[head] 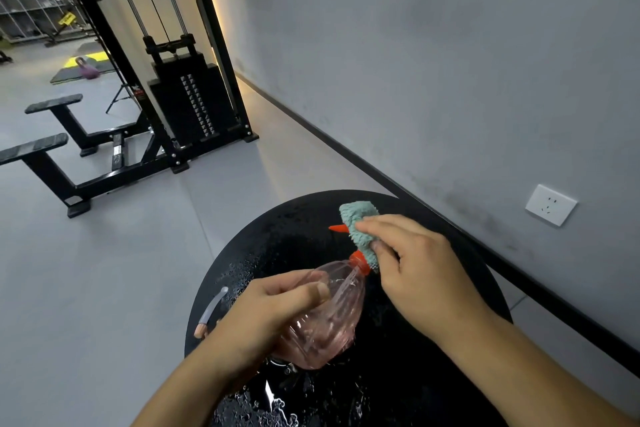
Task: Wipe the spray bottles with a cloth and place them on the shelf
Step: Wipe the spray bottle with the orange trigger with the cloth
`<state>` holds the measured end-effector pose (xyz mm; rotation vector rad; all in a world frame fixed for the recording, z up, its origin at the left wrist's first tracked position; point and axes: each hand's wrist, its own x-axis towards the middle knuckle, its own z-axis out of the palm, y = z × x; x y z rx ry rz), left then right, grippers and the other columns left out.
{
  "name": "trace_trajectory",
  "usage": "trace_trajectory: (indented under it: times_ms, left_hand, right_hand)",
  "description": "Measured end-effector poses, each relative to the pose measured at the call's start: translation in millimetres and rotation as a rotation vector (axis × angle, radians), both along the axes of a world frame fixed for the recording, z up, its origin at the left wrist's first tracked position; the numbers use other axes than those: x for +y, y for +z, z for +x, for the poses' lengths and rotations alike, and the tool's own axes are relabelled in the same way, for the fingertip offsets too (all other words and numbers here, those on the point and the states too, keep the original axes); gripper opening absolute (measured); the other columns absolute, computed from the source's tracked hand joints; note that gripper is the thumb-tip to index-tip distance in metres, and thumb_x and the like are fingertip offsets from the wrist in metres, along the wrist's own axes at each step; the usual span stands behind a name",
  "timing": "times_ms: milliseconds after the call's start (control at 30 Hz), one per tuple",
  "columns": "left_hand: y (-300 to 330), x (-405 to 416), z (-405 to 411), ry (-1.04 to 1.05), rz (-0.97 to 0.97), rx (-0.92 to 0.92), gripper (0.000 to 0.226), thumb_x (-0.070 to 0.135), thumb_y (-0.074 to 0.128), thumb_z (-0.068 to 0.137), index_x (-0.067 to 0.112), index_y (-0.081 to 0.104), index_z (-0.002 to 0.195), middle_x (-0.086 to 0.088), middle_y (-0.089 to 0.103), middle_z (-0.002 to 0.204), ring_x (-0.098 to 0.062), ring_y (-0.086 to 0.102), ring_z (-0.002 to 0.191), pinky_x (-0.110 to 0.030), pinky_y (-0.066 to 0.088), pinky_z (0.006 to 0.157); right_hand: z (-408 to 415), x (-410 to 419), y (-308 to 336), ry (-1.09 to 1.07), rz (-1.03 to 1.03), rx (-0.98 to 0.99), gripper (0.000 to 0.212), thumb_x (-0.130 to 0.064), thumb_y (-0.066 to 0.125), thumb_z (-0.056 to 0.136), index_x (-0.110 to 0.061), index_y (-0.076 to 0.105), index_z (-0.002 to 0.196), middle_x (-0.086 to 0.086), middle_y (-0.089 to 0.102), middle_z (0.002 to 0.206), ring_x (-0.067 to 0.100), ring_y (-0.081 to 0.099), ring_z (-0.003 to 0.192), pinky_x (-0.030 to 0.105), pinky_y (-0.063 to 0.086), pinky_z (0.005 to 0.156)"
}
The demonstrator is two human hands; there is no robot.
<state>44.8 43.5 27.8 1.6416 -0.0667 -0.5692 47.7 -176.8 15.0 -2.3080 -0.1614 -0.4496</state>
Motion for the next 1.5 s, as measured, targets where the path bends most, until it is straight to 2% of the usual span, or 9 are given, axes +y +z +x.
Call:
trace_trajectory:
  times_ms: [200, 400, 533, 633, 733, 833, 967, 1367, 1500]
  left_hand:
    - [1, 3, 2, 0.0, -0.005, -0.009, 0.04, 0.037, 0.075, 0.079, 0.033, 0.08, 0.118, -0.016, 0.081, 0.107, -0.032, 0.078, 0.085, -0.036, 0.061, 0.067]
    - [-2, -1, 2, 0.012, 0.054, -0.058, 0.033, 0.033, 0.085, 0.084, 0.032, 0.081, 0.117, -0.012, 0.082, 0.105, -0.038, 0.079, 0.096, -0.056, 0.064, 0.086]
    - [0, 1, 2, 0.015, 0.02, -0.074, 0.033, 0.033, 0.078, 0.078, 0.033, 0.082, 0.111, -0.014, 0.082, 0.102, -0.04, 0.079, 0.092, -0.045, 0.066, 0.078]
    - [0, -1, 1, 0.019, 0.034, -0.097, 0.03, 0.034, 0.078, 0.076, 0.038, 0.083, 0.105, -0.009, 0.083, 0.1, -0.033, 0.081, 0.088, -0.041, 0.067, 0.077]
    - [-2, -2, 2, 0.021, 0.037, -0.098, 0.031, 0.032, 0.08, 0.079, 0.035, 0.083, 0.11, -0.011, 0.083, 0.101, -0.033, 0.081, 0.089, -0.043, 0.067, 0.079]
    - [-2, -1, 2, 0.01, 0.032, -0.109, 0.032, 0.029, 0.088, 0.083, 0.031, 0.082, 0.114, -0.013, 0.082, 0.103, -0.038, 0.08, 0.091, -0.043, 0.067, 0.078]
    - [-2, -2, 2, 0.027, 0.052, -0.108, 0.025, 0.021, 0.078, 0.09, 0.03, 0.082, 0.112, -0.01, 0.083, 0.1, -0.032, 0.081, 0.086, -0.035, 0.065, 0.069]
    - [-9, -3, 6, -0.001, 0.042, -0.148, 0.039, 0.035, 0.08, 0.081, 0.032, 0.079, 0.12, -0.008, 0.082, 0.106, -0.032, 0.081, 0.092, -0.04, 0.065, 0.078]
    - [-6, -5, 4, -0.022, 0.077, -0.189, 0.033, 0.028, 0.086, 0.083, 0.035, 0.08, 0.115, -0.002, 0.083, 0.104, -0.024, 0.081, 0.091, -0.028, 0.062, 0.073]
  right_hand:
    - [5, -8, 1, -0.059, 0.029, -0.036, 0.04, -0.003, 0.057, 0.099, -0.024, 0.07, 0.131, -0.014, 0.065, 0.133, -0.002, 0.058, 0.121, 0.018, 0.048, 0.106]
    - [0, 5, -3, 0.053, 0.007, -0.033, 0.039, -0.002, 0.058, 0.098, -0.024, 0.072, 0.128, -0.015, 0.066, 0.13, -0.004, 0.058, 0.12, 0.01, 0.041, 0.107]
    - [4, -5, 0, -0.033, 0.045, -0.035, 0.04, -0.004, 0.057, 0.1, -0.025, 0.07, 0.131, -0.016, 0.064, 0.132, -0.002, 0.059, 0.119, 0.016, 0.049, 0.104]
    - [-1, 2, -1, 0.019, 0.046, -0.019, 0.039, -0.004, 0.058, 0.1, -0.026, 0.071, 0.13, -0.018, 0.064, 0.131, -0.005, 0.057, 0.12, 0.01, 0.044, 0.105]
    - [-2, 4, -2, 0.065, 0.039, -0.028, 0.039, -0.003, 0.059, 0.098, -0.025, 0.072, 0.128, -0.017, 0.065, 0.129, -0.007, 0.056, 0.121, 0.003, 0.037, 0.104]
    - [2, -5, 0, -0.009, 0.067, -0.041, 0.039, -0.005, 0.058, 0.1, -0.025, 0.071, 0.13, -0.017, 0.064, 0.131, -0.005, 0.058, 0.119, 0.006, 0.043, 0.101]
    - [-3, 4, -3, 0.043, 0.056, -0.031, 0.038, -0.004, 0.06, 0.099, -0.025, 0.072, 0.128, -0.018, 0.065, 0.128, -0.007, 0.057, 0.119, 0.004, 0.04, 0.102]
    - [-5, 1, -1, 0.05, 0.034, -0.064, 0.039, -0.002, 0.062, 0.097, -0.025, 0.074, 0.125, -0.017, 0.067, 0.125, -0.007, 0.058, 0.116, 0.001, 0.037, 0.101]
    - [-1, -10, 4, -0.036, 0.063, -0.082, 0.039, -0.003, 0.06, 0.098, -0.023, 0.071, 0.13, -0.015, 0.066, 0.13, -0.004, 0.058, 0.119, 0.001, 0.039, 0.1]
